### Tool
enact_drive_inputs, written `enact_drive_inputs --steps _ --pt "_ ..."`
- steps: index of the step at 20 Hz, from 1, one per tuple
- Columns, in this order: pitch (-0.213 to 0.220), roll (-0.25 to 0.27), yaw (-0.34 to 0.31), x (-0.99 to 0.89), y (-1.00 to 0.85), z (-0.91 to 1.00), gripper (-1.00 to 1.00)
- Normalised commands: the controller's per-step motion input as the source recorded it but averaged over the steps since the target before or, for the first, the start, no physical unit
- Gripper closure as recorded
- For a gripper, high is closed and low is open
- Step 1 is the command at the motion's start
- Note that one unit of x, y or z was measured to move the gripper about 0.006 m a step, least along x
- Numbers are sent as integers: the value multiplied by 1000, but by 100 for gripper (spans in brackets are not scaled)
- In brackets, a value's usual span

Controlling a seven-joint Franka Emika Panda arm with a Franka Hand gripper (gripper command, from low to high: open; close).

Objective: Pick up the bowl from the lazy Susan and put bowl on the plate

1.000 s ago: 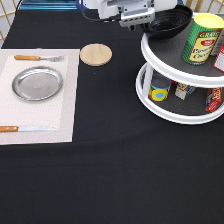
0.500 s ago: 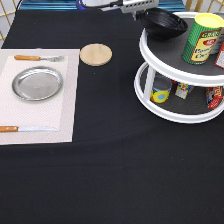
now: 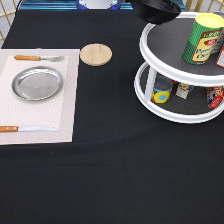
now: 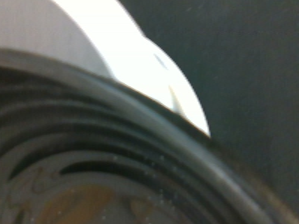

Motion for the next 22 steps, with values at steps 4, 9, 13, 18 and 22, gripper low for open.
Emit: enact_drive_inputs --steps 4,9,13,18,22 --pt "-11 0 -66 424 -779 0 100" --pt "-35 0 -90 352 -725 -54 100" --pt "-2 12 -106 261 -666 -1 100" --pt "0 17 -131 218 -590 0 100" --pt "-3 0 -208 158 -420 -19 100"
